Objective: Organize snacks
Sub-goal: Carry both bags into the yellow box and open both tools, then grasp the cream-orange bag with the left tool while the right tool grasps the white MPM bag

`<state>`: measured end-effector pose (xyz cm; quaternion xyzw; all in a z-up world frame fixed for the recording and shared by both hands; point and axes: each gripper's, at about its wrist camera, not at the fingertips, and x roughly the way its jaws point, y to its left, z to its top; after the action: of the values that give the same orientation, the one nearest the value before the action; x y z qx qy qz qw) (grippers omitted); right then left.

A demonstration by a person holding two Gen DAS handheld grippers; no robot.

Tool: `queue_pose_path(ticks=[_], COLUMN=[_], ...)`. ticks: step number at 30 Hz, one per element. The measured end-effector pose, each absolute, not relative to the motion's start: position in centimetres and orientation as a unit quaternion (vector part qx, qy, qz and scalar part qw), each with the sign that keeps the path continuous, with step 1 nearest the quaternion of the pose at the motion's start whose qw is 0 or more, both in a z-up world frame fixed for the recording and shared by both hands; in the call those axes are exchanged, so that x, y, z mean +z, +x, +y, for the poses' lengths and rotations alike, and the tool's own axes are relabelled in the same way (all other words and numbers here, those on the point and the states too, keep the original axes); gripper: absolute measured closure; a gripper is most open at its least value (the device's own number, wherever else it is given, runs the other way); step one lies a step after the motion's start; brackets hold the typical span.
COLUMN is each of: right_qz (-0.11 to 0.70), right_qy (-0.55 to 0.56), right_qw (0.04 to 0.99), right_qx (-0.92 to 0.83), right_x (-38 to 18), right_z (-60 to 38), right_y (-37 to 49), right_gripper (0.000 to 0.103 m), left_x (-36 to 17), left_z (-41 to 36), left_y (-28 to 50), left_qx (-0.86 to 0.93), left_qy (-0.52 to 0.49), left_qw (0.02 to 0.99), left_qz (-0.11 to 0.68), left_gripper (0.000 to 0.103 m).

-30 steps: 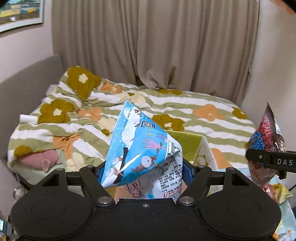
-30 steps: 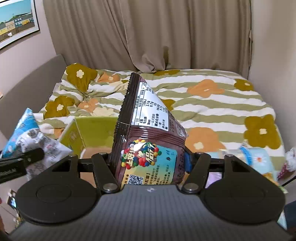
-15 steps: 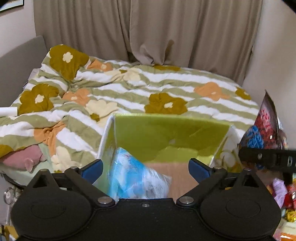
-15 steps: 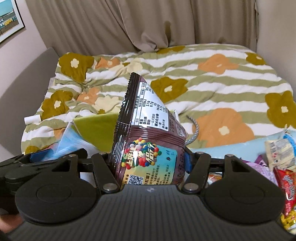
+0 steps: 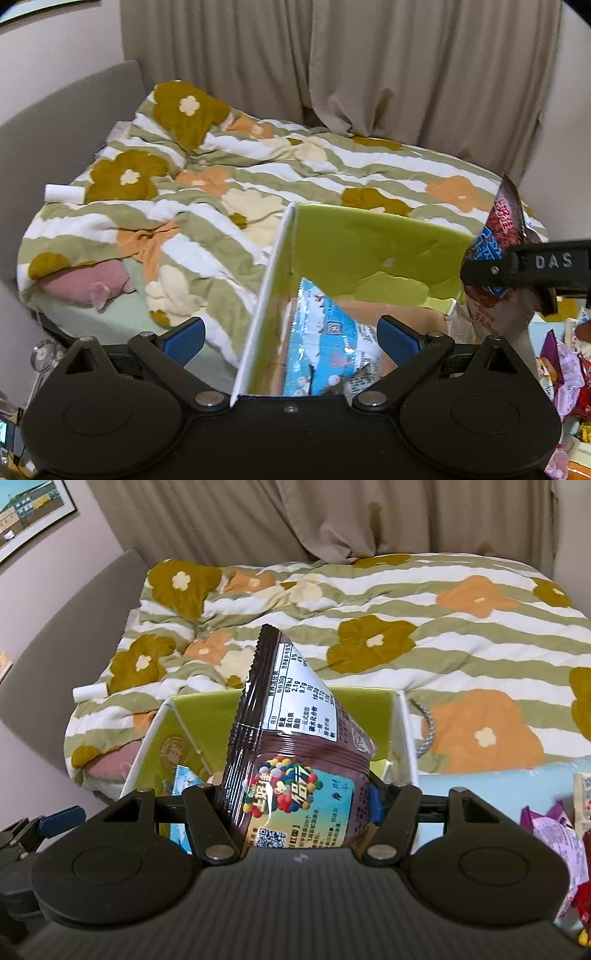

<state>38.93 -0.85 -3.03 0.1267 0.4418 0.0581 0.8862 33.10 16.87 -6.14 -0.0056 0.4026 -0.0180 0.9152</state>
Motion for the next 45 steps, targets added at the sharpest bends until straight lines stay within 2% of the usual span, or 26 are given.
queue_pose_path(ticks=[9,10,11,12,22,32,45], right_qz=[0.459,0.459,0.461,0.463,0.454,0.428,0.374], right_qy=[0.089,0.083,0.077,0.074,0.091,0.076,0.084], right_qw=[0.882,0.883,0.883,0.882,0.885,0.900,0.924], right_qx=[0.055,0.052,0.049,0.047,0.047,0.032,-0.001], right_x=[-5.4,-5.7,-6.0,-6.2,-6.0,-2.2,2.6], right_z=[0.2,0.3,0.4,0.4,-0.6,-0.6,-2.3], right_y=[41.7,41.9,42.1,42.2,40.4,37.2,28.7], right_gripper=[0.023,0.020,0.007,0.000,0.000,0.000,0.000], left_x=[-6.0,-6.1,-6.2,-6.2,-5.6,-2.8,0.1], left_z=[16.9,16.8,16.8,16.8,17.0,17.6,14.9], left_y=[33.1,33.1,33.1,33.2,32.5,30.2,26.2], left_qx=[-0.002,-0.002,-0.004,-0.006,-0.014,-0.015,-0.047], left_qy=[-0.005,-0.003,-0.001,0.001,0.005,0.004,0.033], left_qw=[0.915,0.914,0.913,0.912,0.914,0.936,0.952], left_qz=[0.404,0.405,0.407,0.411,0.405,0.352,0.301], left_gripper=[0.002,0.002,0.002,0.002,0.002,0.002,0.002])
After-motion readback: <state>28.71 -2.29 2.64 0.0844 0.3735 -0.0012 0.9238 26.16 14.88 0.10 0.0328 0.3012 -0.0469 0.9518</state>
